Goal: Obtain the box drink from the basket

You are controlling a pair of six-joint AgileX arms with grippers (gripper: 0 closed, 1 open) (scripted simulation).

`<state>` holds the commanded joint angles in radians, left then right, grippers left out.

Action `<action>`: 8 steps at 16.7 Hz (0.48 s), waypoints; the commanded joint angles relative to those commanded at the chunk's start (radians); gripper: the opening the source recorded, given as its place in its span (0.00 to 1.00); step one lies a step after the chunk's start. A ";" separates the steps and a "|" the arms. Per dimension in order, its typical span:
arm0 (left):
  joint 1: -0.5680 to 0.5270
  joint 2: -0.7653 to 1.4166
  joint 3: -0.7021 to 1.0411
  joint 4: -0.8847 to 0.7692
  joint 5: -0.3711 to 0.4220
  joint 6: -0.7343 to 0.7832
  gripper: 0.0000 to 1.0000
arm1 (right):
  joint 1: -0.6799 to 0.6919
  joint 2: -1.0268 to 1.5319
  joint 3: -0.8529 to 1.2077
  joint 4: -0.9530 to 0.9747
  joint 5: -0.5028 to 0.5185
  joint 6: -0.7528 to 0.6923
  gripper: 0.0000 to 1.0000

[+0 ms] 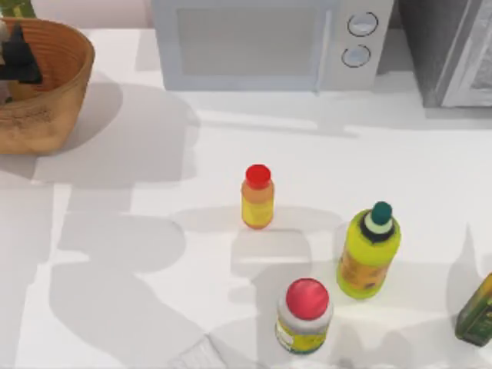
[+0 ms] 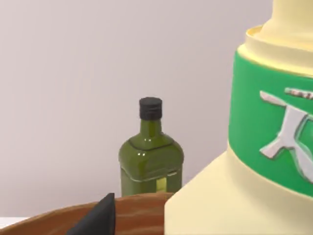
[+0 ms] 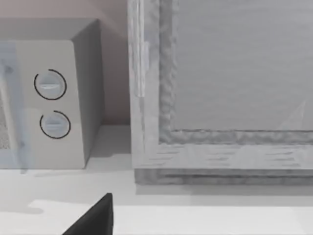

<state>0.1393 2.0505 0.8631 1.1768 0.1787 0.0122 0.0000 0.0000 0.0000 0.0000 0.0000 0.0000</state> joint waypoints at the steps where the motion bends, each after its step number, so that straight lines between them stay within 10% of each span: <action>1: -0.002 0.009 0.015 -0.006 -0.002 0.000 1.00 | 0.000 0.000 0.000 0.000 0.000 0.000 1.00; 6: -0.003 0.014 0.024 -0.010 -0.002 0.000 1.00 | 0.000 0.000 0.000 0.000 0.000 0.000 1.00; 8: -0.003 0.014 0.024 -0.010 -0.002 0.000 0.85 | 0.000 0.000 0.000 0.000 0.000 0.000 1.00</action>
<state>0.1367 2.0647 0.8875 1.1666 0.1763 0.0120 0.0000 0.0000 0.0000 0.0000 0.0000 0.0000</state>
